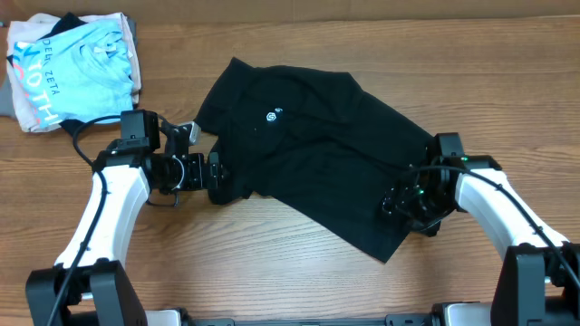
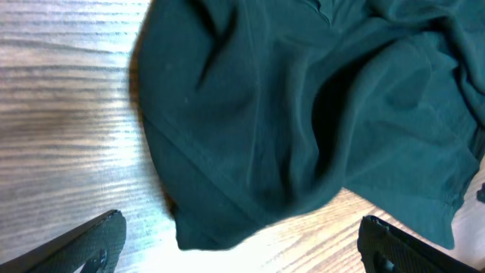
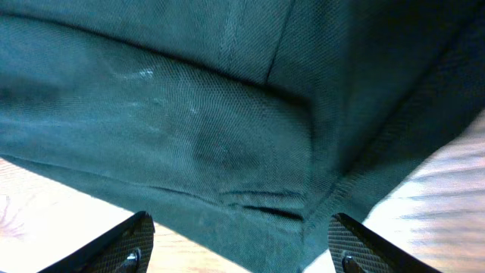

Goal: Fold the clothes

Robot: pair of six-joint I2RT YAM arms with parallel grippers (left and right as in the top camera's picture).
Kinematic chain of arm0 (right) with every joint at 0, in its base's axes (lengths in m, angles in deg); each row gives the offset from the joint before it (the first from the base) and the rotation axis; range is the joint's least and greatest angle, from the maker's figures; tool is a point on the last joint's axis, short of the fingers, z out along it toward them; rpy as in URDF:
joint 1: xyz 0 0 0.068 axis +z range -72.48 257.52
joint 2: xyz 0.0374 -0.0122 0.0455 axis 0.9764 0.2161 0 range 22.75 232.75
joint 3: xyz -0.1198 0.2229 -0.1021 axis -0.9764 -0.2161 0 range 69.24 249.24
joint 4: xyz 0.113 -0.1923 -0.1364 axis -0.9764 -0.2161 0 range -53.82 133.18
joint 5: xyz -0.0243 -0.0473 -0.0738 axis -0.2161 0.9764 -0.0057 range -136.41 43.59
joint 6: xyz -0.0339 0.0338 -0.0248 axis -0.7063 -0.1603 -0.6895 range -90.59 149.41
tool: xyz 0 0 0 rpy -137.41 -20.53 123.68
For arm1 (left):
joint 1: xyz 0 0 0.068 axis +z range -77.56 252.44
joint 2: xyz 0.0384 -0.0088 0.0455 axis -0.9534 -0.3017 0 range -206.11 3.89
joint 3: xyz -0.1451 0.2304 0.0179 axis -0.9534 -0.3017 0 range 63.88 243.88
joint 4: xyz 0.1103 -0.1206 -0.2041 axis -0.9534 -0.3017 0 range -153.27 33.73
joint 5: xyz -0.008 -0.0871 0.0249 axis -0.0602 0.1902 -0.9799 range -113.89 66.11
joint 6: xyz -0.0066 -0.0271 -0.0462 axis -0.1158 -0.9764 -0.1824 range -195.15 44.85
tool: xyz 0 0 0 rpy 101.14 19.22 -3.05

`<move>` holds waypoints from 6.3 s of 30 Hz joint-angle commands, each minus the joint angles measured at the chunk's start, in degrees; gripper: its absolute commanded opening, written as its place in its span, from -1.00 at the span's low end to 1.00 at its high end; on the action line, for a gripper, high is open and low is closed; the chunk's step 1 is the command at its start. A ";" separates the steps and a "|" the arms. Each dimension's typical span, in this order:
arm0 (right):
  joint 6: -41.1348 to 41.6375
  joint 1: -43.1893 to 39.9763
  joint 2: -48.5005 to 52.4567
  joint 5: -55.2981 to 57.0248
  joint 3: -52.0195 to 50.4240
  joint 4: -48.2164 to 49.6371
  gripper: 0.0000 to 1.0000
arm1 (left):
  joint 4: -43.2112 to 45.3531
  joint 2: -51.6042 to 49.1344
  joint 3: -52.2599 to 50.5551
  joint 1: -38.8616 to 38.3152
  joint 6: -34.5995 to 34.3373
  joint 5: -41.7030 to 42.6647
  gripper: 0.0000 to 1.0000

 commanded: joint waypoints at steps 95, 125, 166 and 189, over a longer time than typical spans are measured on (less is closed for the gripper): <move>10.97 4.15 -0.20 7.43 -4.72 8.22 -0.76 | 2.32 -0.59 1.46 0.57 -0.79 -1.51 1.00; 10.69 -1.36 -16.59 23.63 32.15 -27.76 -0.92 | 0.00 -0.59 1.44 0.55 -7.08 -4.17 0.99; 8.52 -8.28 -19.67 23.61 38.18 -32.00 -0.82 | 8.66 -13.73 1.92 -21.20 -24.02 3.69 0.82; 8.52 -8.31 -18.71 23.63 38.18 -32.04 -0.82 | 11.78 -20.61 3.96 -23.85 -27.74 8.59 -0.87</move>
